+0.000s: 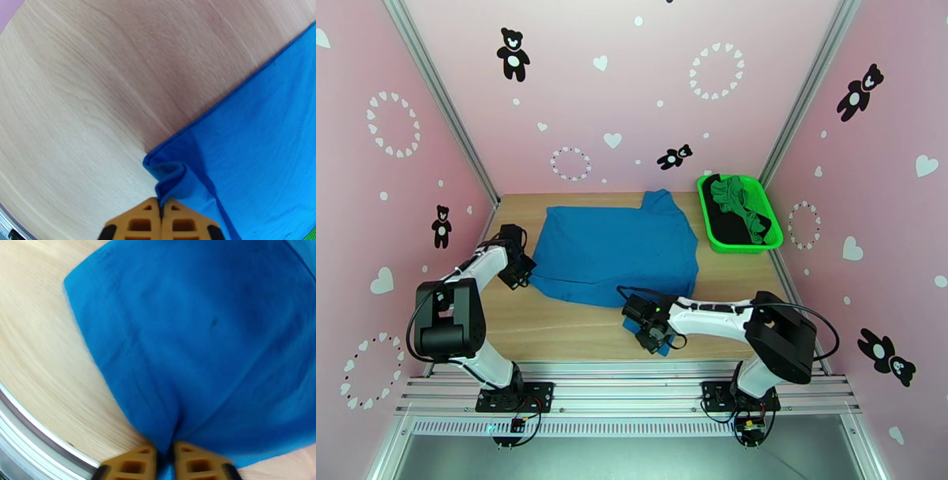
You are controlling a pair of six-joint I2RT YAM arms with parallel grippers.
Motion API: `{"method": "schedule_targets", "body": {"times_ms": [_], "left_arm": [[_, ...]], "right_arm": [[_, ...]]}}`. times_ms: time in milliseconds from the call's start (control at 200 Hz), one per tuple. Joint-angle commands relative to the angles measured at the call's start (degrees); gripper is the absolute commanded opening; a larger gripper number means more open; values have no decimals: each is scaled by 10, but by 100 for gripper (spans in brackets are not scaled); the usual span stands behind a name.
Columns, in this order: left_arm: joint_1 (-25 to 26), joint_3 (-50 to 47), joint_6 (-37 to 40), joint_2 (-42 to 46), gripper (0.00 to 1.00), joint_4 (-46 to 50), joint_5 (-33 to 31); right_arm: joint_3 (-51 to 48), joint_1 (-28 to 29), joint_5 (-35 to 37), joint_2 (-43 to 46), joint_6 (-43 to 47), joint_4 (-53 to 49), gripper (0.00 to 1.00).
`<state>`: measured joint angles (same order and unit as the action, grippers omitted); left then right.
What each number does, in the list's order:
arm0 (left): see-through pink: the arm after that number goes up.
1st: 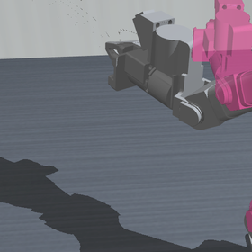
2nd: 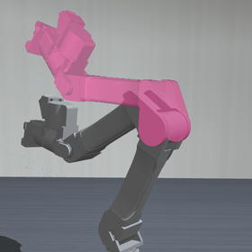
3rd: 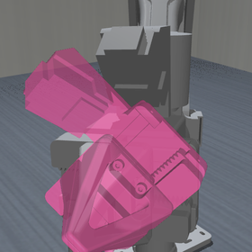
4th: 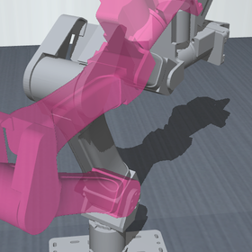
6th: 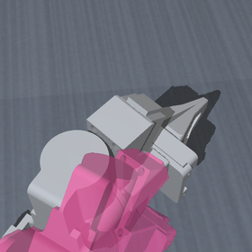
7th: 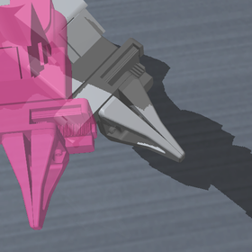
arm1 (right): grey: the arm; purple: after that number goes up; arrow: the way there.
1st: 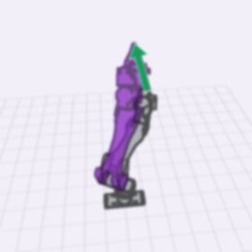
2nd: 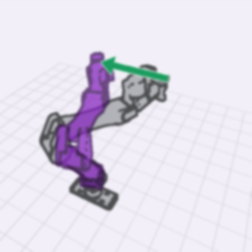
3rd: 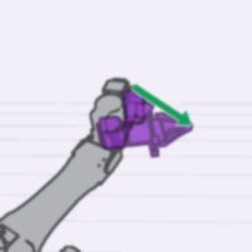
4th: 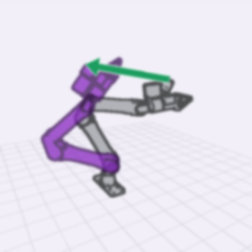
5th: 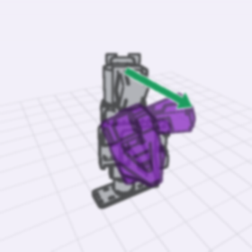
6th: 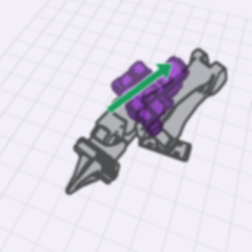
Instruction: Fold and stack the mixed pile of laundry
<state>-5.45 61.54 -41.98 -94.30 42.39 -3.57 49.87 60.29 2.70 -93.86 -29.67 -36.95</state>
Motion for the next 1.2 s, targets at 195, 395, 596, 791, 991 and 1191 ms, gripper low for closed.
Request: {"method": "schedule_targets", "body": {"times_ms": [195,395,596,791,991,1191], "left_arm": [[-3,-51,4,74,0,15,9],[-3,-108,-6,112,0,9,9],[-3,-144,-12,144,0,7,4],[-3,-160,-13,167,0,20,7],[-3,-110,-11,176,0,49,11],[-3,-36,-6,139,0,72,8]], "right_arm": [[-25,37,48,-5,-20,-43,0],[-36,60,80,102,-62,-122,0],[-71,62,93,223,-109,-159,0],[-57,61,121,279,-113,-171,0],[34,15,157,231,-42,-193,0],[161,-69,200,149,86,-228,0]]}}
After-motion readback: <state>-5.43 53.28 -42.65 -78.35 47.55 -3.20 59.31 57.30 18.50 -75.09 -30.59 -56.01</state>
